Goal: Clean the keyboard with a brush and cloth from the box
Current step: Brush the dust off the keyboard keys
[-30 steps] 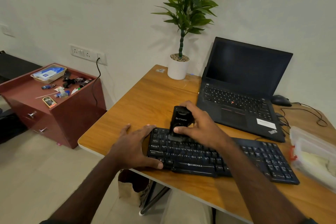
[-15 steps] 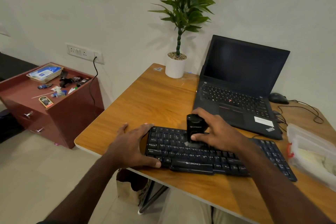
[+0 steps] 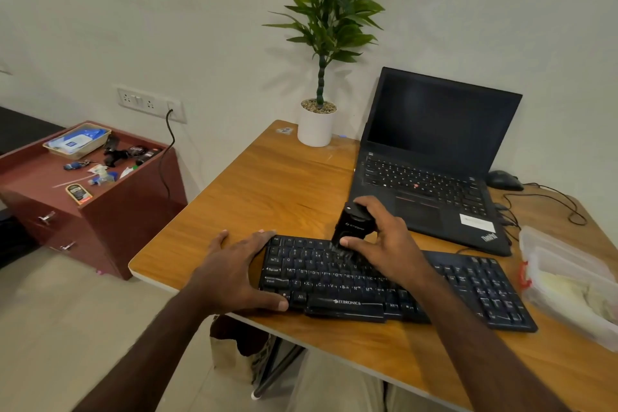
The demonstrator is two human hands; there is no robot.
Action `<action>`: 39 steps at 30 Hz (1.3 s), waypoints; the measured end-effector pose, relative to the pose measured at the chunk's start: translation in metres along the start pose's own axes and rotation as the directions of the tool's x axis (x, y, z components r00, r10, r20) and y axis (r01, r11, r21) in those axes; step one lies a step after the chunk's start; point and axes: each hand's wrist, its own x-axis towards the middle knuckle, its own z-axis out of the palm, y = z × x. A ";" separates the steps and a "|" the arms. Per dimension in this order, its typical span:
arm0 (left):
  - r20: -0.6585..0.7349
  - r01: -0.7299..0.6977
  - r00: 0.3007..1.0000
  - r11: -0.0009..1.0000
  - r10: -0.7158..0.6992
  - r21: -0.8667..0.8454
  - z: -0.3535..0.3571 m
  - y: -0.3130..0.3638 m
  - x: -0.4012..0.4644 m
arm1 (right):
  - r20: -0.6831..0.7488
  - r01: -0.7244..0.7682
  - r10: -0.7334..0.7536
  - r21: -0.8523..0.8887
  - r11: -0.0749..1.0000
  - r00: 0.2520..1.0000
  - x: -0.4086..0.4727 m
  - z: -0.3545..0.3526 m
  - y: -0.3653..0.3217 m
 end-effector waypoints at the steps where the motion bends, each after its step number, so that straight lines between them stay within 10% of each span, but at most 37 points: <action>1: 0.000 0.000 1.000 1.000 0.000 0.001 0.000 0.000 0.000 | -0.013 -0.005 0.005 0.054 0.999 1.000 -0.002 0.000 -0.001; 21: 0.003 -0.018 1.000 1.000 0.018 0.011 0.001 -0.001 0.002 | 0.263 0.067 -0.036 -0.107 0.992 0.964 -0.001 -0.011 -0.014; 39: 0.004 -0.005 1.000 1.000 0.005 0.000 0.001 -0.001 0.001 | 0.193 0.070 -0.051 -0.096 0.993 0.980 0.009 -0.012 -0.012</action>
